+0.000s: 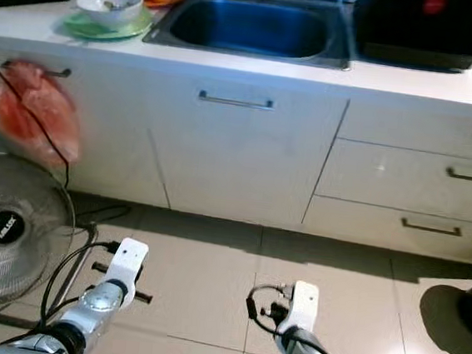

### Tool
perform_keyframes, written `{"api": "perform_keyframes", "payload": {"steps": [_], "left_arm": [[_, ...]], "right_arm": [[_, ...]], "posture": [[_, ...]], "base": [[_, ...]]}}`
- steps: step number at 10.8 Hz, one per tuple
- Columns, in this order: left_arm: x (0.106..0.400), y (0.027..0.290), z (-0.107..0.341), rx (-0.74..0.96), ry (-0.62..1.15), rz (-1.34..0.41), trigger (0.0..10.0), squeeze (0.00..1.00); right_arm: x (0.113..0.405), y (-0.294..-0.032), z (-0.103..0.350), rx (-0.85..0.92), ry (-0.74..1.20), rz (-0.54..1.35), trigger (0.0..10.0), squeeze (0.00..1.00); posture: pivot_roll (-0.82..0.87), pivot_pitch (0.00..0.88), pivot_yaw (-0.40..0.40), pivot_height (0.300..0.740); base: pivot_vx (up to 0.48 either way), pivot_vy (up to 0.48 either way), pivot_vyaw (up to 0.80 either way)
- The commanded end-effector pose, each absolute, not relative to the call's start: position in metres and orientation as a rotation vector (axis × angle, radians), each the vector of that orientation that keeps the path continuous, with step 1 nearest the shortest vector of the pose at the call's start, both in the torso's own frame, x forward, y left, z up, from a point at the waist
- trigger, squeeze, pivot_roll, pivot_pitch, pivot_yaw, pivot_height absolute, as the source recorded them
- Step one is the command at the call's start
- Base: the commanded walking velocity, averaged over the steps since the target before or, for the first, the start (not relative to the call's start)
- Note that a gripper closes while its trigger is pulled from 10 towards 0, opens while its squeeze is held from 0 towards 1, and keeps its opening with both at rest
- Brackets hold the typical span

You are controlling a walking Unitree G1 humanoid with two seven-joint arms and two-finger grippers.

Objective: Kitchen organization

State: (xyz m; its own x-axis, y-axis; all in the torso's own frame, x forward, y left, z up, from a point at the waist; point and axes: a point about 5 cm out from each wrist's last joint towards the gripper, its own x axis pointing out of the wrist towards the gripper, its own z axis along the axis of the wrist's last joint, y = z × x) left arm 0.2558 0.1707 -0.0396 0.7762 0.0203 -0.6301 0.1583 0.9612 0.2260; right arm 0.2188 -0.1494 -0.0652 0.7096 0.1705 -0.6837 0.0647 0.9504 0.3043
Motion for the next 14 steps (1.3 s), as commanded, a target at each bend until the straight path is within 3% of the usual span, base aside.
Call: {"api": "perform_keyframes", "payload": {"steps": [1, 5, 9, 14], "left_arm": [[0.254, 0.163, -0.041, 0.285, 0.675, -0.083, 10.0, 0.0], [0.238, 0.13, -0.053, 0.17, 0.703, -0.11, 10.0, 0.0], [0.24, 0.141, -0.052, 0.188, 0.714, -0.108, 10.0, 0.0], [0.233, 0.14, -0.057, 0.193, 0.727, -0.144, 10.0, 0.0]], "right_arm": [[0.221, -0.152, -0.063, 0.325, 0.764, 0.056, 10.0, 0.0], [0.225, -0.186, -0.058, 0.24, 0.743, 0.015, 10.0, 0.0], [0.224, -0.172, -0.06, 0.273, 0.742, 0.019, 10.0, 0.0], [0.211, -0.165, -0.068, 0.28, 0.773, 0.039, 10.0, 0.0]], "posture": [[0.01, 0.094, 0.037, 0.74], [0.02, 0.088, -0.044, 0.74], [0.02, 0.085, -0.007, 0.74], [0.03, 0.09, 0.0, 0.74]], "base": [[0.0, 0.0, 0.0], [0.0, 0.0, 0.0], [0.0, 0.0, 0.0], [0.312, 0.0, 0.0]]}}
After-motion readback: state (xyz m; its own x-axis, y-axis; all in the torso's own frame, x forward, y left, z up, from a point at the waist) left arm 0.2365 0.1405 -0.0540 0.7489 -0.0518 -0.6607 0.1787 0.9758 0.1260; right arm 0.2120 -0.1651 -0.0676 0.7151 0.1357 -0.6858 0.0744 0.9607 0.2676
